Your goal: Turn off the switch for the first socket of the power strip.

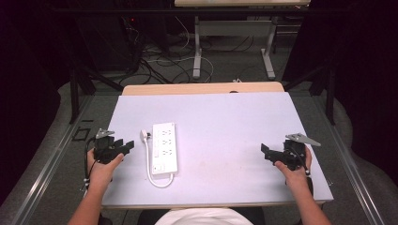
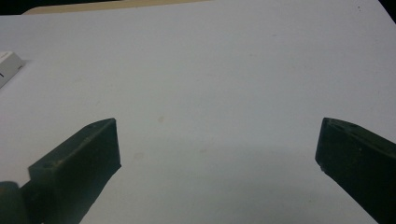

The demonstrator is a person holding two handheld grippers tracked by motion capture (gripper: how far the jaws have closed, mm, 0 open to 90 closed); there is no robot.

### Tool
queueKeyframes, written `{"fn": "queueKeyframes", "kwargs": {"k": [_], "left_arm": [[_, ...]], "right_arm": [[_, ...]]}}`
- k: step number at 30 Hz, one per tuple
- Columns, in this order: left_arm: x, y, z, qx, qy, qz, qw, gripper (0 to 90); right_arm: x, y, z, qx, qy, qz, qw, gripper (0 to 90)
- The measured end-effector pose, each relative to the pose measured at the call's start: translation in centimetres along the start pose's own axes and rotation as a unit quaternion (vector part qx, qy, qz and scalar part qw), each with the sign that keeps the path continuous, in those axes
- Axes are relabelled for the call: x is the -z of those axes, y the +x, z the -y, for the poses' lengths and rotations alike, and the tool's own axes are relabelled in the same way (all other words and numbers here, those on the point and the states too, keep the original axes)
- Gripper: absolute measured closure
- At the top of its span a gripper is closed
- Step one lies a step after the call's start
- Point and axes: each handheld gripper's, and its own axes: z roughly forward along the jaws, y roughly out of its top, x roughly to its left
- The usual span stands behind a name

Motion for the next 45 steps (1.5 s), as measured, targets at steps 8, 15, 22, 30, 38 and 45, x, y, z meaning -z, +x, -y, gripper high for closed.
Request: {"fn": "queueKeyframes", "kwargs": {"k": [8, 15, 22, 30, 38, 45], "left_arm": [[-0.3, 0.7, 0.4, -0.015, -0.009, 0.014, 0.9998, 35.1], [-0.7, 1.6, 0.6, 0.007, -0.021, 0.020, 0.9995, 15.6], [-1.0, 2.3, 0.8, 0.023, -0.025, 0.021, 0.9992, 0.1], [-0.7, 2.8, 0.9, 0.039, -0.026, 0.012, 0.9988, 0.1], [-0.7, 3.0, 0.9, 0.043, -0.030, 0.002, 0.9986, 0.1], [-0.6, 2.9, 0.9, 0.038, -0.027, 0.003, 0.9989, 0.1]], "right_arm": [[-0.1, -0.1, 0.0, -0.005, -0.001, 0.001, 1.0000, 0.0], [-0.1, -0.3, 0.1, -0.007, 0.004, -0.001, 1.0000, 0.0], [-0.2, -0.4, 0.1, -0.008, 0.008, 0.001, 0.9999, 0.0], [-0.2, -0.4, 0.1, -0.015, 0.006, 0.004, 0.9999, 0.0], [-0.4, -0.6, 0.2, -0.012, 0.003, 0.003, 0.9999, 0.0], [-0.4, -0.6, 0.2, -0.017, 0.010, 0.001, 0.9998, 0.0]]}}
